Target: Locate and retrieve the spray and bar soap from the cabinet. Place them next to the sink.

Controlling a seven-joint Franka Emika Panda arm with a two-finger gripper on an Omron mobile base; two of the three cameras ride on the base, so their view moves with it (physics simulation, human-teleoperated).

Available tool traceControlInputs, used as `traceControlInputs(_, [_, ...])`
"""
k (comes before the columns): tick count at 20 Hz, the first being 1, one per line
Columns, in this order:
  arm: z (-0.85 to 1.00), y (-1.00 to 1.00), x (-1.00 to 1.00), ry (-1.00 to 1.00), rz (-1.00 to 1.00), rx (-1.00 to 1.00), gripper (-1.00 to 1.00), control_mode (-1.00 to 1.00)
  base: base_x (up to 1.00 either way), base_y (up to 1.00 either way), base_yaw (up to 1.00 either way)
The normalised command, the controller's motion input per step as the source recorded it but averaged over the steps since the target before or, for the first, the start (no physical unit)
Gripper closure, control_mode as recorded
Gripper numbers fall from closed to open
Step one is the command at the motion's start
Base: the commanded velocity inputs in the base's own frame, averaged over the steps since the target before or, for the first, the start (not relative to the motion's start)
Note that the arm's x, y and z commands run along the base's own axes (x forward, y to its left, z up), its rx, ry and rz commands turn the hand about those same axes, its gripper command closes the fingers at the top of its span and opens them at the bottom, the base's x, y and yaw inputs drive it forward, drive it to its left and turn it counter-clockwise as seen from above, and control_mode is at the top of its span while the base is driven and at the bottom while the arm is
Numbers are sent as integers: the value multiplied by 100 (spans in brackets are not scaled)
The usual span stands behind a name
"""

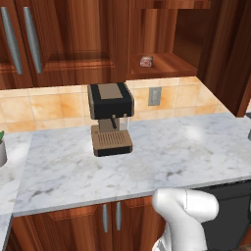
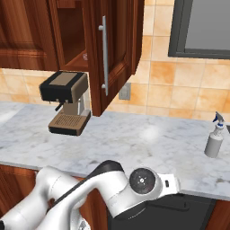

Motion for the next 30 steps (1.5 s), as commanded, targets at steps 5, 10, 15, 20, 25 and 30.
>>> traceControlInputs(5, [0, 6, -1, -10, -41, 7, -100, -100, 0, 0, 0])
traceControlInputs(10, [0, 13, 4, -11, -40, 4, -100, -100, 0, 0, 0])
traceControlInputs(15, [0, 7, 10, -14, -42, 4, -100, -100, 0, 0, 0])
traceControlInputs(20, [0, 14, 5, -17, -40, 5, -100, -100, 0, 0, 0])
traceControlInputs(25, [-2, 9, 7, 0, -2, 0, -100, -100, 0, 0, 0])
traceControlInputs(30, [4, 22, 15, 0, -12, 10, -100, -100, 0, 0, 0])
